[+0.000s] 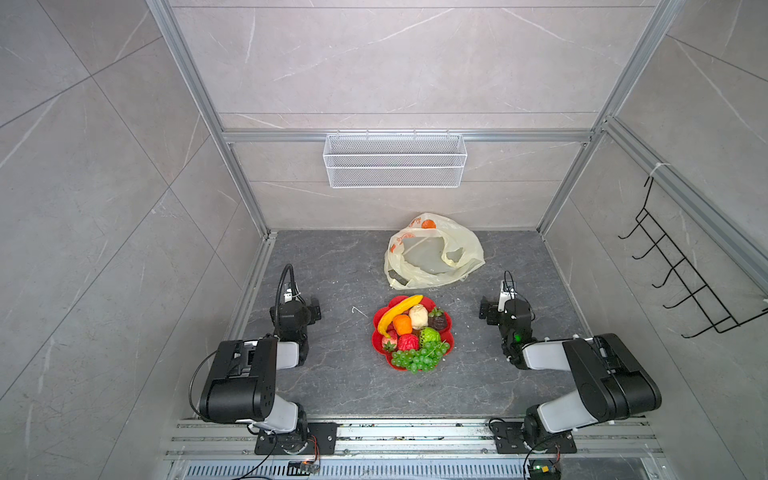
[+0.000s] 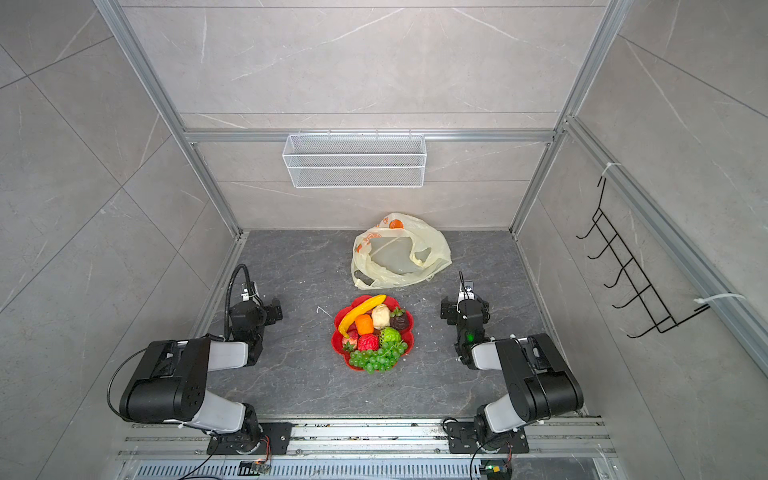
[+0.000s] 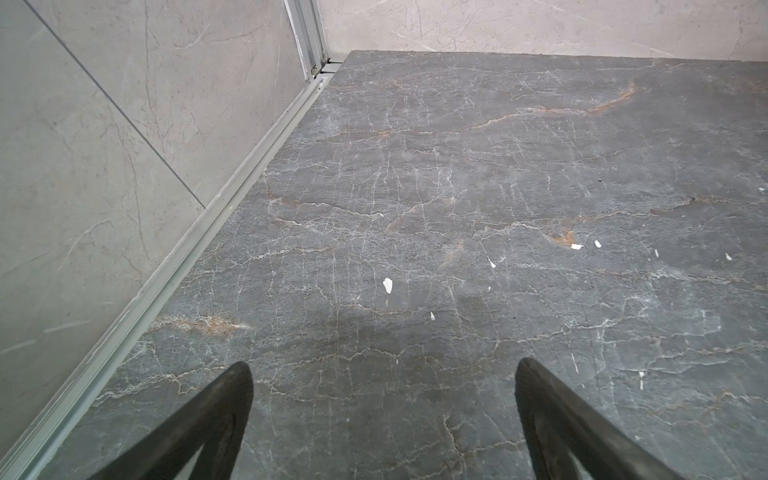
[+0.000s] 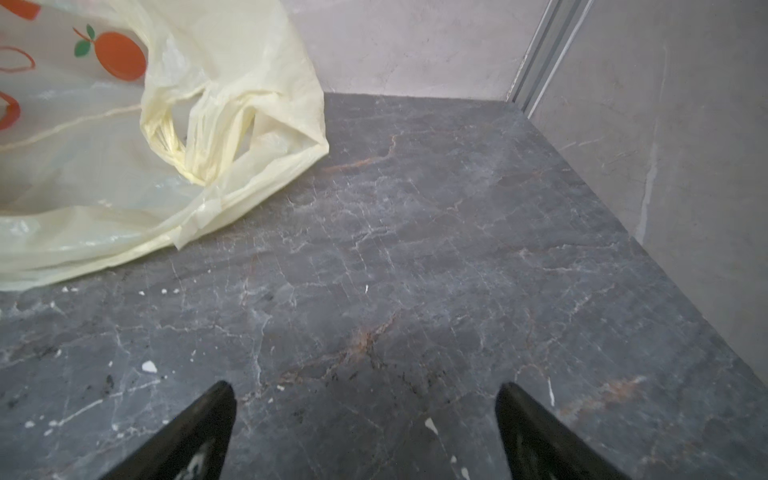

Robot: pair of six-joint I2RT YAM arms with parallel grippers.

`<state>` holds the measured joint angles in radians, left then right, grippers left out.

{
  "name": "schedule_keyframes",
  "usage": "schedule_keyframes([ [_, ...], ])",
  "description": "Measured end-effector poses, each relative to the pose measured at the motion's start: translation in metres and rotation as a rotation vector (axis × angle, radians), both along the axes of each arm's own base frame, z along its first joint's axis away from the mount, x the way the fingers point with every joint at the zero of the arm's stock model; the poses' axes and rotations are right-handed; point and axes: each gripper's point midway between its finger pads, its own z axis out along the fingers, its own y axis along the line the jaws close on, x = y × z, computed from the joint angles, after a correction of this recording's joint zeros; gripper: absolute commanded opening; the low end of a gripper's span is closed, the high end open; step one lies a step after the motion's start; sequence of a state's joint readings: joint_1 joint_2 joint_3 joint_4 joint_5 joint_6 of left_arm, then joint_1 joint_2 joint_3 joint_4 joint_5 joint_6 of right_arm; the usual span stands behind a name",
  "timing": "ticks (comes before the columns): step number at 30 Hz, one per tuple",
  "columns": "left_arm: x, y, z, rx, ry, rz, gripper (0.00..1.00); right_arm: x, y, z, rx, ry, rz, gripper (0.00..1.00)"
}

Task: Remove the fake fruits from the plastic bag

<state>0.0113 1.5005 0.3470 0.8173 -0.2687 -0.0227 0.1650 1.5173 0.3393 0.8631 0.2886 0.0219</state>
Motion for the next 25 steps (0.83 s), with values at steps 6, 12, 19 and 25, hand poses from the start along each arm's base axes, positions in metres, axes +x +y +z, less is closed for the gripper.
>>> schedule_keyframes([
  [6,0.0004,-0.0019,-0.0002,-0.004,0.0,-0.01,1.0,0.001,-0.0013,0.0029,0.002,-0.013,-0.008,1.0],
  [12,0.0004,-0.0019,-0.0002,-0.004,0.0,-0.01,1.0,0.0012,-0.0014,0.0034,0.003,-0.015,-0.009,1.0],
  [19,0.0004,-0.0019,-0.0002,-0.004,0.0,-0.01,1.0,0.0015,-0.0013,0.004,0.004,-0.018,-0.008,1.0],
  [25,0.0004,-0.0017,-0.0002,-0.004,0.0,-0.009,1.0,0.0015,-0.0019,0.0041,0.004,-0.018,-0.01,1.0],
])
